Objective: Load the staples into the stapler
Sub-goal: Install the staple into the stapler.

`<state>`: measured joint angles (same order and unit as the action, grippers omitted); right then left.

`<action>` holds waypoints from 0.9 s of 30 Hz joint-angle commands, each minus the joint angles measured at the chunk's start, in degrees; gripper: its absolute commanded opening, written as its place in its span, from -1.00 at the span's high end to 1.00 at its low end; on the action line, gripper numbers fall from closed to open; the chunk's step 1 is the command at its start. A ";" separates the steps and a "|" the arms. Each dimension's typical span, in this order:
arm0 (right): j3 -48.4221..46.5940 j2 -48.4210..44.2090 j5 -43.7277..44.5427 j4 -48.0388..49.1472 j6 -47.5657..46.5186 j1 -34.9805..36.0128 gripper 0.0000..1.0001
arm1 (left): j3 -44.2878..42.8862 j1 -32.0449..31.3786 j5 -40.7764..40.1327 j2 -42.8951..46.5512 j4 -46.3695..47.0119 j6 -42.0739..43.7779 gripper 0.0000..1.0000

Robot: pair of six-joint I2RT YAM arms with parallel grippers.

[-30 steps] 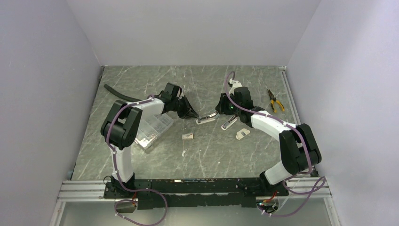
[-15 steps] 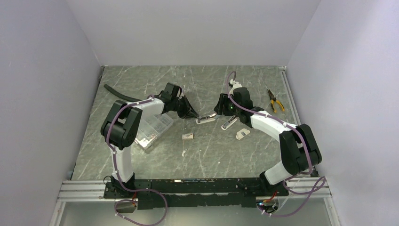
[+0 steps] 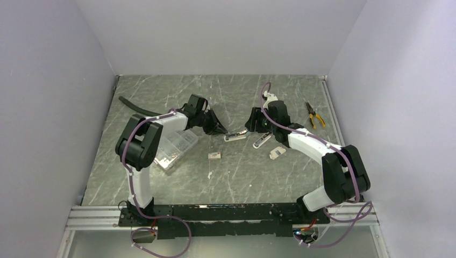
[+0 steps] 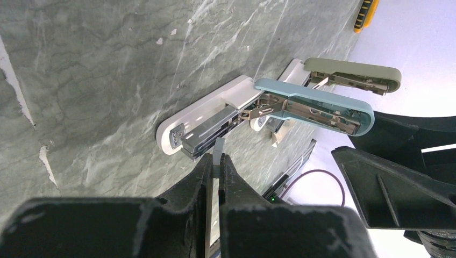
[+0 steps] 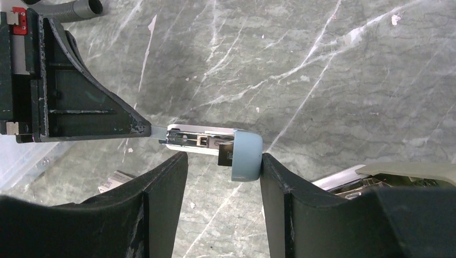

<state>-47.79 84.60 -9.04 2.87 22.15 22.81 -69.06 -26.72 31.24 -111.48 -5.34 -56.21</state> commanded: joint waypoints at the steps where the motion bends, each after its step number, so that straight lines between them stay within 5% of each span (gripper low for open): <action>1: 0.41 -1.64 0.24 1.17 -1.02 0.23 -0.11 | -0.64 -0.17 0.41 -1.06 2.04 1.05 0.95; 27: 0.33 -1.10 -0.81 1.51 -1.32 0.23 -0.12 | -0.10 -0.77 -0.37 -2.42 2.40 1.54 0.95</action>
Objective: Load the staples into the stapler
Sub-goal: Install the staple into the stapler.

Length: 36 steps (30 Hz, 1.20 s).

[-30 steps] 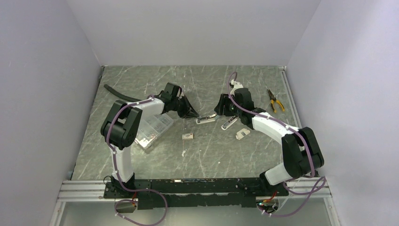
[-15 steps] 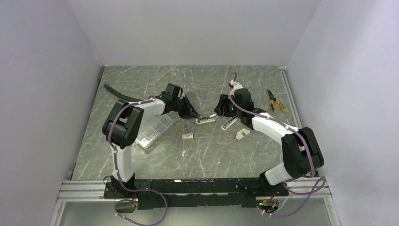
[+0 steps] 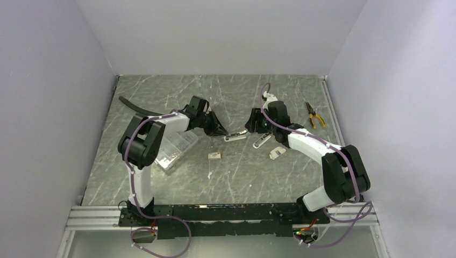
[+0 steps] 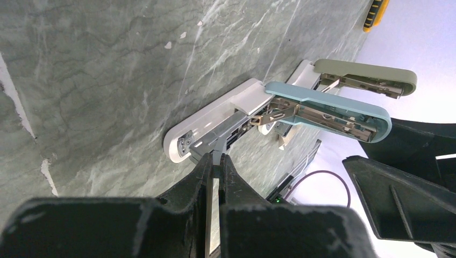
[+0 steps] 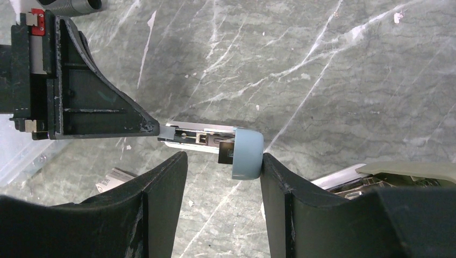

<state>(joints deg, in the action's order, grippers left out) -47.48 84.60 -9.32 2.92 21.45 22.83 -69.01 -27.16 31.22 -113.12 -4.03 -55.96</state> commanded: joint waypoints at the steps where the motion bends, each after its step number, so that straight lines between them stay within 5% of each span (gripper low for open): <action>1: -0.02 -1.10 -0.59 1.48 -0.58 0.21 -0.12 | -0.03 -0.34 -0.43 -0.75 1.05 1.37 0.95; 36: 0.09 -0.68 -0.96 2.00 -0.88 0.20 -0.13 | -5.63 -1.89 -3.43 -3.71 -6.52 5.27 0.81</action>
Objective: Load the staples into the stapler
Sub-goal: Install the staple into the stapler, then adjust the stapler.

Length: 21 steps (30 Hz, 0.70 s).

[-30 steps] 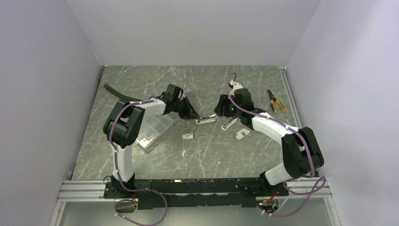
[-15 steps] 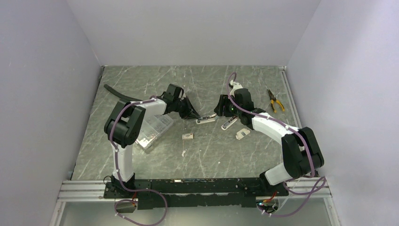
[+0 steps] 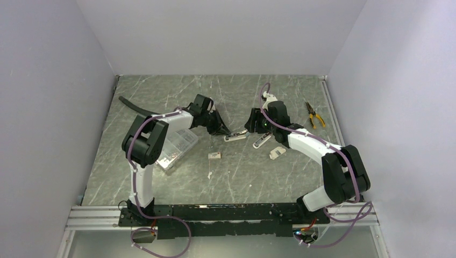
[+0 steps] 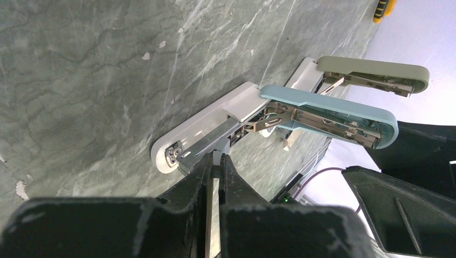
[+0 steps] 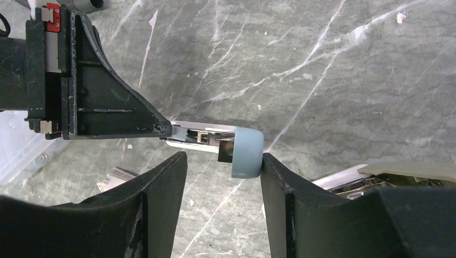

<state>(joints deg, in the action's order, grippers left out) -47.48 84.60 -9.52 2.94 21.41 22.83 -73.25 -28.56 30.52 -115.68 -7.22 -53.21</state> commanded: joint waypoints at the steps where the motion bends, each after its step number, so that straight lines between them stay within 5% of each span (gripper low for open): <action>1: 0.09 -0.66 -0.76 1.98 -0.82 0.20 -0.13 | -1.37 -0.53 -2.90 -1.09 -3.51 2.63 0.80; 14: -0.04 -0.92 -0.59 2.15 -1.35 0.22 -0.13 | -2.12 -0.73 -3.28 0.28 -3.83 4.39 0.69; 21: -0.57 -1.82 -0.26 2.16 -2.98 0.06 -0.15 | -2.16 -0.34 0.09 1.13 -0.15 4.16 0.82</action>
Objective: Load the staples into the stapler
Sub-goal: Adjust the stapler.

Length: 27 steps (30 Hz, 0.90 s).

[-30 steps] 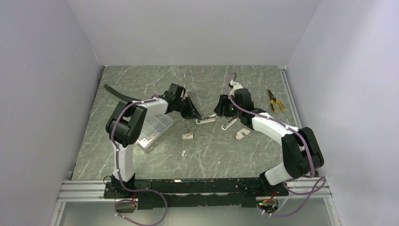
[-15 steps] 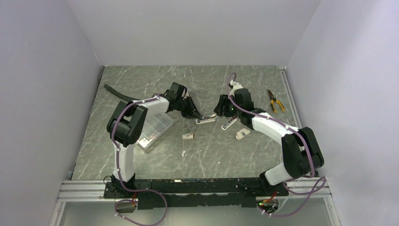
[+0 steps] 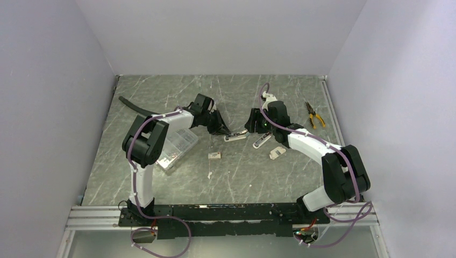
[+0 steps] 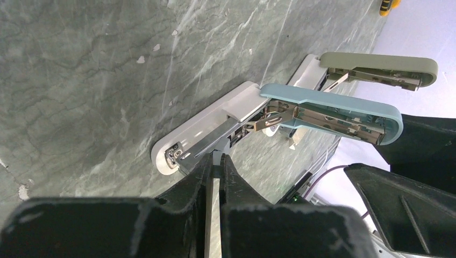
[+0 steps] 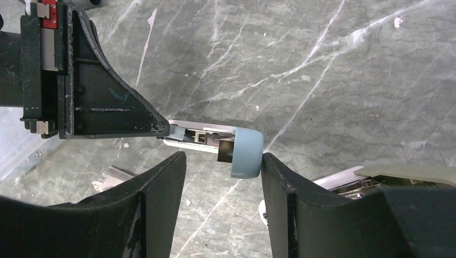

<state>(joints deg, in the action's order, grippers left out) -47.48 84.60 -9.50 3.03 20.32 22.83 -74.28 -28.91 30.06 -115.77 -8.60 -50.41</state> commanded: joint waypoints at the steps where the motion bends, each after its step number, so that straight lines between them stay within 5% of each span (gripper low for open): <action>1: -0.79 -2.07 -0.34 2.07 -2.29 -0.05 -0.17 | -1.14 0.18 1.11 1.31 1.89 1.35 0.84; 15: -2.61 -6.02 -2.83 3.35 -8.27 -2.89 -0.27 | 0.56 3.06 9.77 3.77 13.73 1.56 0.95; 20: -4.39 -8.62 -13.64 3.45 -13.42 -3.67 -0.20 | 1.17 3.24 17.37 4.92 21.33 6.23 0.91; 27: -2.38 -8.81 -29.91 8.94 -11.31 -5.43 -0.05 | 9.68 3.24 25.20 9.45 46.04 3.13 0.82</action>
<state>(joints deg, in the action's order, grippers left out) -49.21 76.62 -27.49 5.76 8.60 18.74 -67.90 -25.58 48.60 -111.39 19.00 -46.70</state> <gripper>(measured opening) 0.545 0.088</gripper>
